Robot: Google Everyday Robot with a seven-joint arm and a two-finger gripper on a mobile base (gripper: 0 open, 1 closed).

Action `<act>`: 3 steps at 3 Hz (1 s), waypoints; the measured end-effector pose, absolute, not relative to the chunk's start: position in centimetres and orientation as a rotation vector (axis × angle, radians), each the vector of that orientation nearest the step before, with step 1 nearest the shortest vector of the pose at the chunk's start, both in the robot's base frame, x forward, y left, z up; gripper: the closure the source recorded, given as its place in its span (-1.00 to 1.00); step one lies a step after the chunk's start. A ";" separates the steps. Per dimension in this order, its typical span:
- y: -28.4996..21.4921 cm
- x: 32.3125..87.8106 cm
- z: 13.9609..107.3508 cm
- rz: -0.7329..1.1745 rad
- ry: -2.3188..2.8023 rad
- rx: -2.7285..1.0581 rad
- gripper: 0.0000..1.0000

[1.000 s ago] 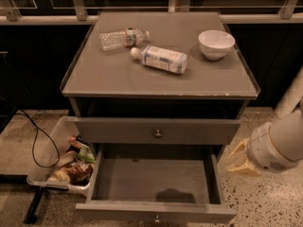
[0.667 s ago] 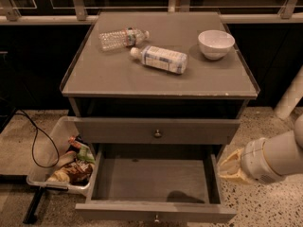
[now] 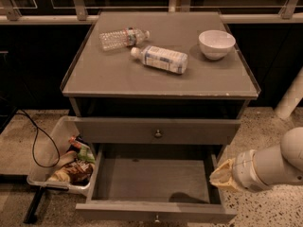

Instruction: Close middle drawer

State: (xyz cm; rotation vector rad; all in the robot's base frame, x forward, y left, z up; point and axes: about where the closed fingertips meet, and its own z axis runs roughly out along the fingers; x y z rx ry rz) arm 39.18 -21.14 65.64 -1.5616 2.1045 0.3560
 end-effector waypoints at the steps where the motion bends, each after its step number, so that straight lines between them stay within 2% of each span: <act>1: -20.2 38.0 61.0 0.436 2.160 -1.572 1.00; 3: -17.9 34.0 50.4 0.554 2.231 -1.595 1.00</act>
Offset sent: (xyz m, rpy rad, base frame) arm -0.0538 0.0370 -0.1837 -0.0020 0.2480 -0.0096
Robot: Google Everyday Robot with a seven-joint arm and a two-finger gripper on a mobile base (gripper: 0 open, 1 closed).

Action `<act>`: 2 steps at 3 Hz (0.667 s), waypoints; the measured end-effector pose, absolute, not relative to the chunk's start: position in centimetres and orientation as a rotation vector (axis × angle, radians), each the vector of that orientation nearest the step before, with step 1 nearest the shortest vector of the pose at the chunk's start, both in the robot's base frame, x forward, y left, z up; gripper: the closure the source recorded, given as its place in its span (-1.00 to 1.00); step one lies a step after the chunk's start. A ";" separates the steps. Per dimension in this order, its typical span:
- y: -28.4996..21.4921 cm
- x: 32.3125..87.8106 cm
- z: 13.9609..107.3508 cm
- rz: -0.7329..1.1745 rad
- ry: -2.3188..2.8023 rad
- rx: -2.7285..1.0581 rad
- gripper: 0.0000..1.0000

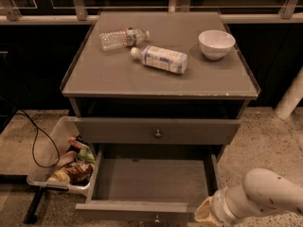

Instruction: Close middle drawer

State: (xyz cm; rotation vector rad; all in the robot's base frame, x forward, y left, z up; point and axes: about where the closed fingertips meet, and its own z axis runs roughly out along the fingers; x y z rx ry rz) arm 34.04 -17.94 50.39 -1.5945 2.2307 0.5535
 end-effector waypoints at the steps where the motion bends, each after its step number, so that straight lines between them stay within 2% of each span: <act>1: -17.8 32.3 46.7 0.591 2.224 -1.596 1.00; 2: -17.7 31.8 43.7 0.561 2.190 -1.600 1.00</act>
Offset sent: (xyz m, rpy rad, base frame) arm -0.0225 0.0000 -0.1029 0.0195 -0.0891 0.0113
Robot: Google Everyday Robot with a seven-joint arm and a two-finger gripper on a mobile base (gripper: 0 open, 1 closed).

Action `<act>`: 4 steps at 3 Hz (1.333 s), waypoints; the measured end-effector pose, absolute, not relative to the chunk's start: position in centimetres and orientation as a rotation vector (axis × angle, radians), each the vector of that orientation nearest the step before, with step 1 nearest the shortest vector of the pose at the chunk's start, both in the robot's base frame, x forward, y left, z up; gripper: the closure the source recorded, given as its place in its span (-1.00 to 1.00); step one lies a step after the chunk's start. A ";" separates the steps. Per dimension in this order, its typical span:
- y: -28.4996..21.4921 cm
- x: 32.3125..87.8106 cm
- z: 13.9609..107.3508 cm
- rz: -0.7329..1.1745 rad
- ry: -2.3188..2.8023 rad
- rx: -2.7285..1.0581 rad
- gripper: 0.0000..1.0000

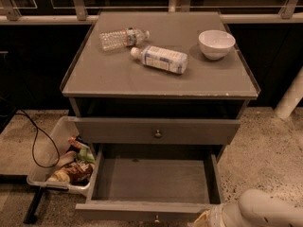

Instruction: Close middle drawer

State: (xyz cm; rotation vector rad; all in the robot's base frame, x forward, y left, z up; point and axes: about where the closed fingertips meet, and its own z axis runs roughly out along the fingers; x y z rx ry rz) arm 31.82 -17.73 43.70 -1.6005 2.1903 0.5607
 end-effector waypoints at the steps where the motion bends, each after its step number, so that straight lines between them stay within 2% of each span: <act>1: -17.7 32.7 41.5 0.481 2.163 -1.611 1.00; 2: -17.8 34.6 40.5 0.400 2.156 -1.597 1.00; 3: -17.9 34.9 40.5 0.391 2.153 -1.593 0.62; 4: -17.9 34.9 40.5 0.391 2.153 -1.593 0.15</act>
Offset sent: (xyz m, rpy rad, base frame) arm 0.0523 -0.0052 -0.0423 -0.0936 -0.1736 -0.0462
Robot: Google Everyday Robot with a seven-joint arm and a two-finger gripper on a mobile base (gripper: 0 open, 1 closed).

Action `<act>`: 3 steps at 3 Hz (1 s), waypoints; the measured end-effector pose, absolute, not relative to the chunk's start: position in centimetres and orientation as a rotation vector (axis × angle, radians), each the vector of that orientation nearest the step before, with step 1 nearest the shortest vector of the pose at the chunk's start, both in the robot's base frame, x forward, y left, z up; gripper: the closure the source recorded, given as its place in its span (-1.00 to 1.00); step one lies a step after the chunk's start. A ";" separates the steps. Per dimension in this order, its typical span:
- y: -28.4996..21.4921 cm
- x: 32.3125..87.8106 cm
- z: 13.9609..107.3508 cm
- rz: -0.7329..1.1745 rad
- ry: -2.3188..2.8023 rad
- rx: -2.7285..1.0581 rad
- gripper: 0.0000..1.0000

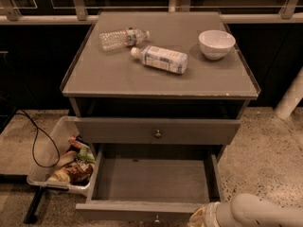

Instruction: Close middle drawer

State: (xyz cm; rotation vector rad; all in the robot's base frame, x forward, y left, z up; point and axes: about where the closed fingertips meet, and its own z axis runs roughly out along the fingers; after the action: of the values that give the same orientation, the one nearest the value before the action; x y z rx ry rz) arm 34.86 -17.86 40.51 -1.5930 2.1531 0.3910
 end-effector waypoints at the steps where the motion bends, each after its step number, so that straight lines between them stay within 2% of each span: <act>1: -17.9 34.9 40.5 0.391 2.153 -1.593 -0.31; 2: -17.4 37.2 40.7 0.357 2.107 -1.602 -0.77; 3: -17.3 36.6 40.7 0.358 2.107 -1.602 -0.71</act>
Offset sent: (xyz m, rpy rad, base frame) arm 0.0689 0.0103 0.0078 0.0033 -0.1339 0.0384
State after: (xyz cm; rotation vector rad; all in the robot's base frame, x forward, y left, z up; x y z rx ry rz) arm 36.64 -17.30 40.72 -1.6023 2.1067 0.3575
